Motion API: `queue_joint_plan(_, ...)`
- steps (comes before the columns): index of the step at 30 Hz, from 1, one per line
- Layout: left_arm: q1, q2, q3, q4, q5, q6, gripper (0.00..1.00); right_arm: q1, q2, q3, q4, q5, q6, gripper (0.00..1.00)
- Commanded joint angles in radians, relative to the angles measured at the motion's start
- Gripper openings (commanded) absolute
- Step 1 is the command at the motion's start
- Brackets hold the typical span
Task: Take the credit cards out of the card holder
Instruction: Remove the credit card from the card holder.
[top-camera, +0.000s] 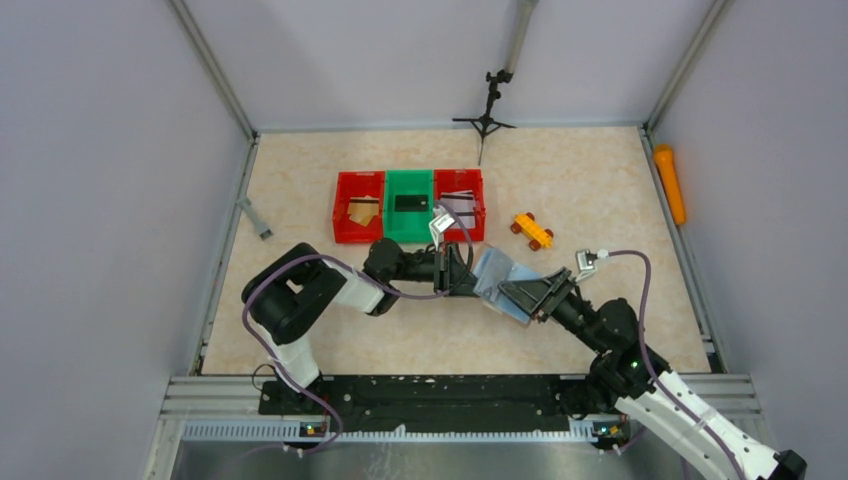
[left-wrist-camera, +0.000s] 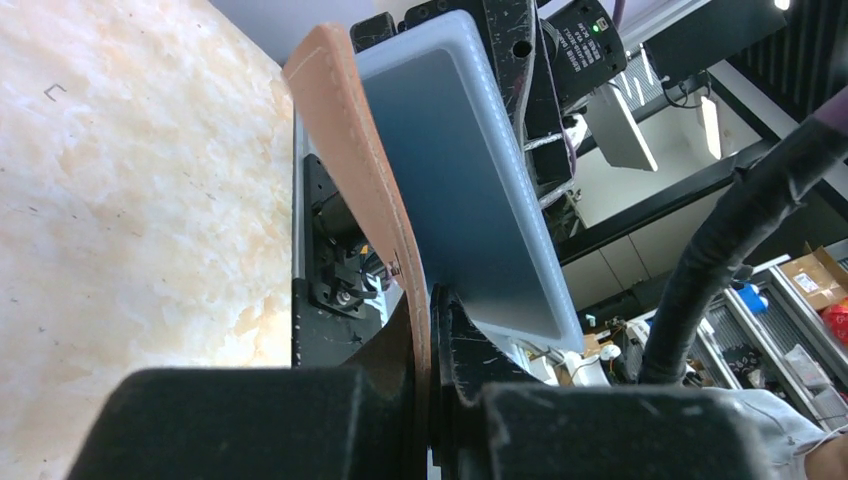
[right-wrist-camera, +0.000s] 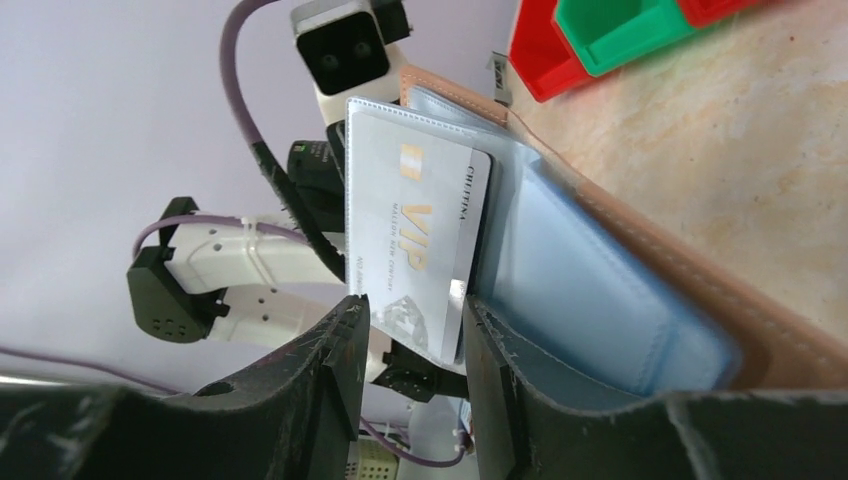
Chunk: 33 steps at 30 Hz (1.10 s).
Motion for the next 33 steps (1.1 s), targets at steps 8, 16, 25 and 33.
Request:
queue_joint_plan(8, -0.010, -0.040, 0.026, 0.153, 0.007, -0.064, 0.00, 0.002, -0.014, 0.042, 0.107, -0.014, -0.047, 0.40)
queue_joint_plan(16, -0.011, -0.053, 0.041, 0.153, 0.018, -0.082, 0.00, 0.001, 0.038, 0.043, 0.157, -0.023, -0.016, 0.51)
queue_joint_plan(25, -0.014, -0.104, 0.042, 0.026, 0.019, -0.013, 0.00, 0.002, 0.105, 0.140, -0.002, -0.007, -0.047, 0.71)
queue_joint_plan(33, -0.051, -0.210, 0.089, -0.515, -0.054, 0.356, 0.13, 0.002, 0.242, 0.267, -0.203, 0.011, -0.154, 0.54)
